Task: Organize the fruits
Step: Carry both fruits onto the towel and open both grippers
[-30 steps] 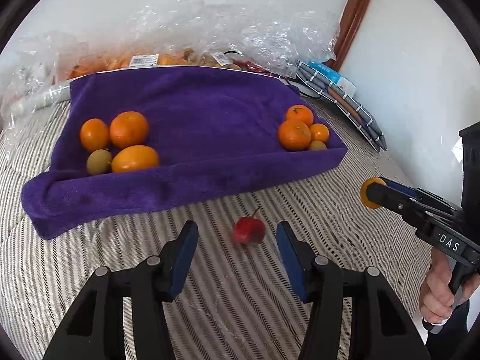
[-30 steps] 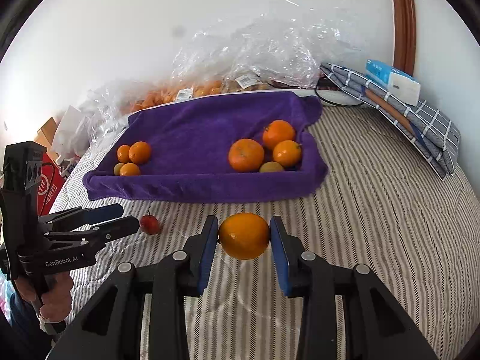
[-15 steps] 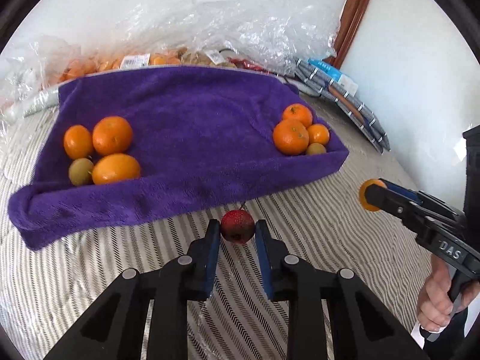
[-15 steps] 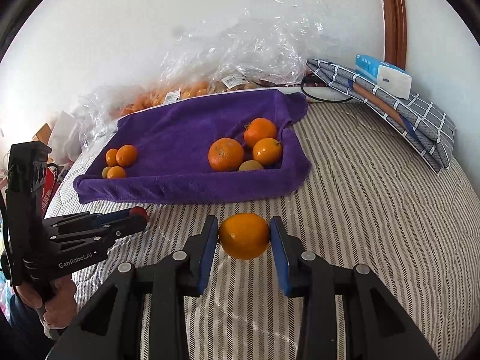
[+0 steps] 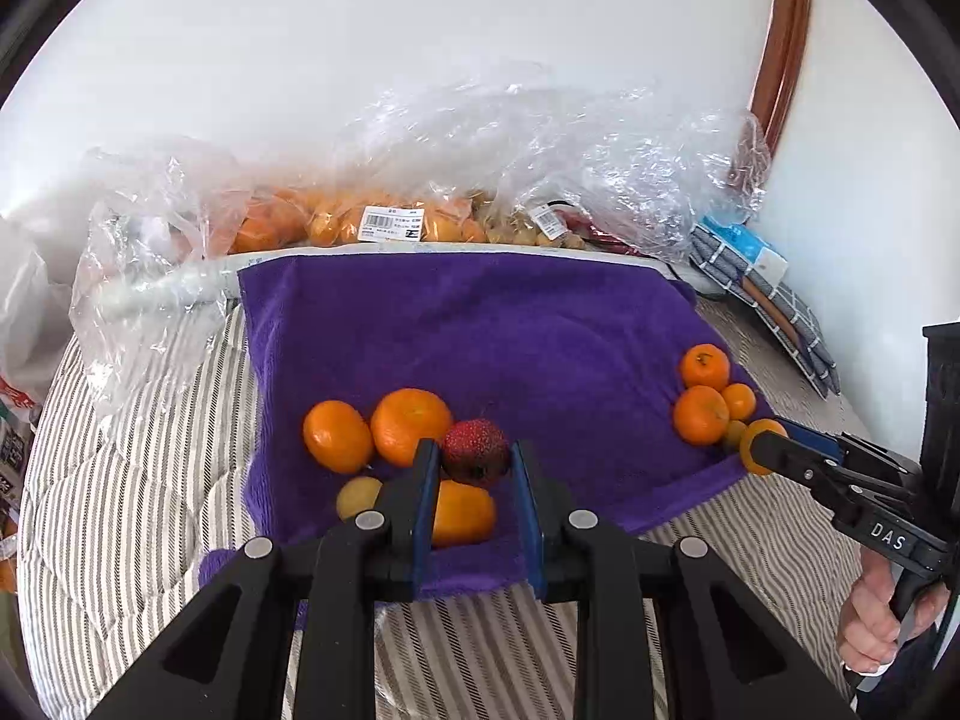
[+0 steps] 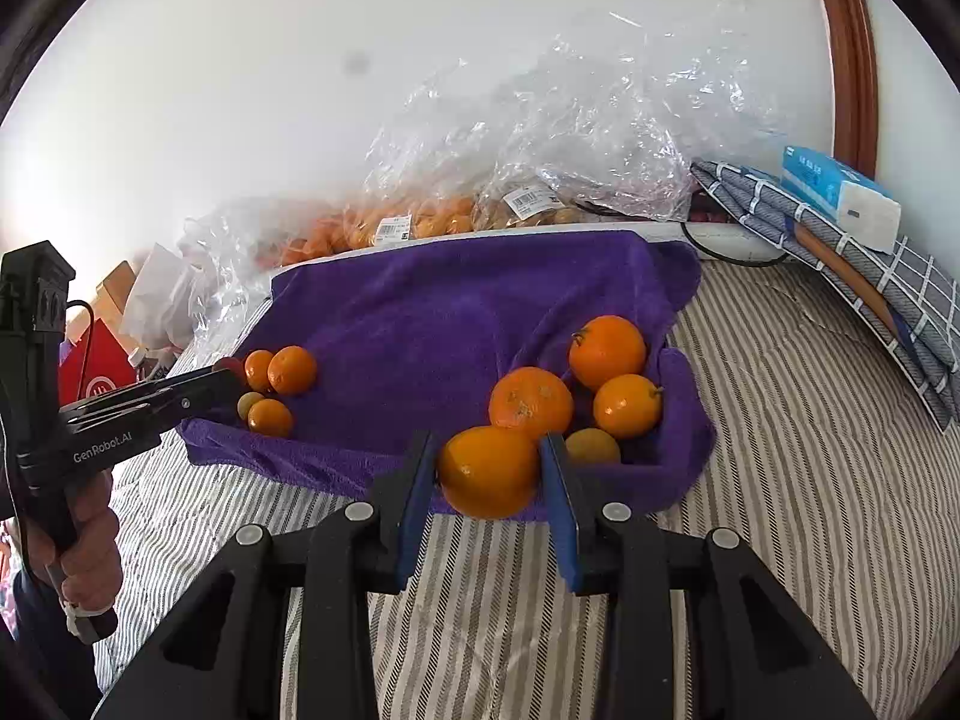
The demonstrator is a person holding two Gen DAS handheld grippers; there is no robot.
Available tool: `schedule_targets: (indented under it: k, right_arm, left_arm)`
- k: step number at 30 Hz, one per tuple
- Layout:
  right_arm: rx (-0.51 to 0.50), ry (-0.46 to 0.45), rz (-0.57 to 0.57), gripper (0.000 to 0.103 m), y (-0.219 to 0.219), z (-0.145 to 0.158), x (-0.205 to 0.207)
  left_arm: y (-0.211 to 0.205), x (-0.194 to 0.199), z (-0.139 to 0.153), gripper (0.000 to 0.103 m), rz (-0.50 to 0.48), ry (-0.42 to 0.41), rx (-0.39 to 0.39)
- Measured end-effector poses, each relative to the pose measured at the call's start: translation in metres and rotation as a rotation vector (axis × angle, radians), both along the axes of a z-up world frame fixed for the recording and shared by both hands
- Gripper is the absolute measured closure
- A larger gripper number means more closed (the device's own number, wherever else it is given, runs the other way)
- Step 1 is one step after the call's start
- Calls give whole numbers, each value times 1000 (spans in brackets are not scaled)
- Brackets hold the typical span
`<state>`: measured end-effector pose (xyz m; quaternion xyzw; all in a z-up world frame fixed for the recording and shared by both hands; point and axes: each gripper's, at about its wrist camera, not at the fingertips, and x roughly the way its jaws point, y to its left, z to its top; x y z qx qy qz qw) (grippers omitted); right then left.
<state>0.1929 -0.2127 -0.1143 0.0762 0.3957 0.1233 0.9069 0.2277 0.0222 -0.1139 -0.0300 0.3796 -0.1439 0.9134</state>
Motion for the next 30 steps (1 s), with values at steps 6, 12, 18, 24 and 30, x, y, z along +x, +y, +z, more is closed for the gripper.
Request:
schedule_targets:
  k: [6,12,18,24,30]
  right_arm:
    - [12,4,0,68,7,-10,18]
    - [-1,7,12,68,14,-15,24]
    - [-12,14,5,67,15,-13,23]
    - [-46,17,-64,61,10,11,10]
    - [-120,-9,-156,52,0,55,-33]
  left_arm:
    - [6,13,-11,80,20,24,-36]
    - [0,17,-18,80,7,32,-35]
    - [-1,16,-19,79,26,32,-7]
    - [5,1,-4,64,93,25,45]
    - [11,-48,29,48,152,-21,39]
